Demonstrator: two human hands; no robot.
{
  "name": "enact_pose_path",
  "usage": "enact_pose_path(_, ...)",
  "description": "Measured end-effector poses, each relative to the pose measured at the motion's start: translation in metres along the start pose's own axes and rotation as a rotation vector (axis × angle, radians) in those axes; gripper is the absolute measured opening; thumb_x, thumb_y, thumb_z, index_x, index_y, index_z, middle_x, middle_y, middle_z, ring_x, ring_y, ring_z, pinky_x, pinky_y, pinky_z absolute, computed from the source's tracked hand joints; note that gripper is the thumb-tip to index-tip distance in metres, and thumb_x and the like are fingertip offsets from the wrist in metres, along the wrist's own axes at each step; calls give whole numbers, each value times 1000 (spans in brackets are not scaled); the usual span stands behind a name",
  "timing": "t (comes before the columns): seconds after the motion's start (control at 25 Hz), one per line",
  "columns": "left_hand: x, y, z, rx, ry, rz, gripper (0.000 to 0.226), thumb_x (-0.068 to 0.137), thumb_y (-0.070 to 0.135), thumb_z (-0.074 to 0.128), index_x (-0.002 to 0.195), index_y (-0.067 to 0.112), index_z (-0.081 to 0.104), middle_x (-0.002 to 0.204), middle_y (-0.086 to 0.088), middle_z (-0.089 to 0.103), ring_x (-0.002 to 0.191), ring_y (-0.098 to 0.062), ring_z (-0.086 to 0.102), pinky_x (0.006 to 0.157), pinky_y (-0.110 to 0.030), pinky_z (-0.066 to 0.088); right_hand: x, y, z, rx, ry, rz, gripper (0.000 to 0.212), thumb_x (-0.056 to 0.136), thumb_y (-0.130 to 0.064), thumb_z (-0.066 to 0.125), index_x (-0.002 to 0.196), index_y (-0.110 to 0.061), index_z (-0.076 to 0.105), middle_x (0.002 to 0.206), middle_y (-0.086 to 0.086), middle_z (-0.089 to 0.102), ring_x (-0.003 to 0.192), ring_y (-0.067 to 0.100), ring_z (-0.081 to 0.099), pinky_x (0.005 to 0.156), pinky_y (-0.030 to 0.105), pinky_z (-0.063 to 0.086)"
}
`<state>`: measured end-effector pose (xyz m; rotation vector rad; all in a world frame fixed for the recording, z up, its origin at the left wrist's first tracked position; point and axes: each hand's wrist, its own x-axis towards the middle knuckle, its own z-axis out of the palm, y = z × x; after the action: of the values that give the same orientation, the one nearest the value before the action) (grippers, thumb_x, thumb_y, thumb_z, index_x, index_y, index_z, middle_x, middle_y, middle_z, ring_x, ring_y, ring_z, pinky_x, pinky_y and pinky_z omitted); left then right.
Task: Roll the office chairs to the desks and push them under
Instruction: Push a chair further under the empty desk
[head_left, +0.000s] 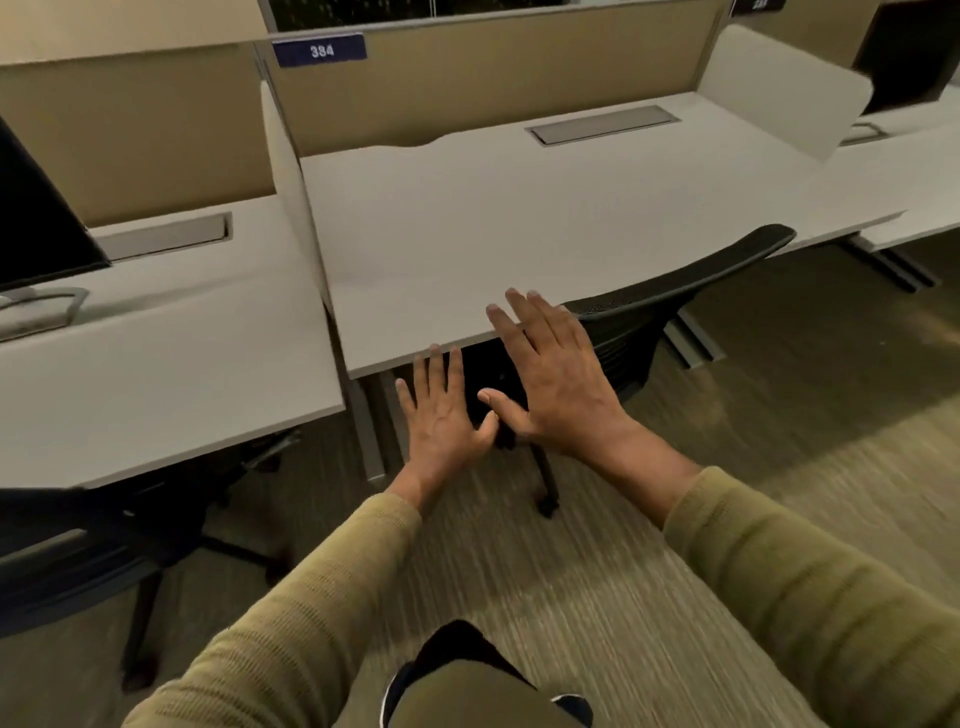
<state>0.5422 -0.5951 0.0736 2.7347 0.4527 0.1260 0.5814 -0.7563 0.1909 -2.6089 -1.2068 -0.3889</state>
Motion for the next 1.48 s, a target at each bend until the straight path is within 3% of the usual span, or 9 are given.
enact_pose_path(0.36, 74, 86, 16, -61, 46, -26, 109, 92, 60, 56, 159, 23, -21, 167, -3, -26, 154, -27, -25, 123, -52, -15, 14, 163, -17, -69, -88, 149, 99, 87, -69, 53, 161, -19, 10, 168, 12, 10, 155, 32, 5, 124, 56, 8)
enact_pose_path(0.44, 87, 93, 28, -102, 58, -42, 105, 92, 59, 59, 162, 23, -11, 170, -4, -16, 156, -28, -15, 123, -50, -10, 23, 192, -13, -92, -158, 144, 100, 85, -74, 52, 160, -21, 11, 168, 10, 12, 155, 31, 6, 124, 56, 8)
enact_pose_path(0.52, 100, 99, 43, -167, 70, -83, 91, 90, 58, 62, 160, 22, 17, 167, -7, 20, 154, -31, 16, 125, -53, 9, 35, 220, -11, -84, -269, 126, 100, 83, -77, 53, 159, -22, 16, 165, 8, 22, 152, 29, 18, 122, 54, 16)
enact_pose_path(0.64, 117, 108, 69, -366, 83, -225, 60, 85, 54, 71, 134, 24, 54, 131, -2, 59, 121, -25, 57, 105, -53, 46, 56, 256, -7, -48, -454, 39, 91, 80, -76, 58, 151, -23, 38, 147, 5, 51, 133, 26, 47, 110, 46, 37)
enact_pose_path(0.88, 146, 113, 80, -513, 59, -431, 32, 80, 50, 76, 97, 26, 63, 98, 4, 66, 85, -15, 64, 69, -40, 58, 78, 304, 1, -119, -544, -17, 52, 73, -51, 60, 121, -30, 60, 107, -5, 68, 95, 21, 62, 83, 35, 47)
enact_pose_path(1.08, 145, 122, 58, -464, -3, -380, 24, 81, 28, 81, 99, 22, 67, 96, 3, 69, 87, -17, 66, 76, -41, 59, 64, 313, 12, -66, -458, 16, 50, 62, -49, 56, 109, -30, 61, 100, -5, 67, 97, 22, 61, 88, 37, 40)
enact_pose_path(1.24, 137, 141, 4, -335, -193, -195, 33, 76, 34, 82, 106, 26, 68, 95, 9, 70, 89, -12, 68, 79, -37, 58, 61, 319, 12, -54, -471, 2, 59, 61, -50, 57, 115, -27, 61, 104, -2, 66, 101, 23, 60, 92, 39, 40)
enact_pose_path(1.36, 128, 171, -31, -155, -460, -116, 72, 65, 59, 81, 127, 33, 54, 113, 11, 63, 96, -12, 66, 83, -39, 59, 57, 327, 10, -39, -483, -2, 57, 63, -50, 60, 114, -24, 60, 102, -2, 66, 99, 24, 60, 93, 39, 41)
enact_pose_path(1.48, 122, 218, -23, 93, -482, -149, 96, 65, 74, 73, 144, 32, 39, 128, 2, 49, 116, -25, 52, 99, -45, 50, 52, 331, 13, -23, -461, -4, 49, 65, -48, 64, 107, -22, 61, 98, 0, 66, 96, 25, 61, 91, 39, 42)
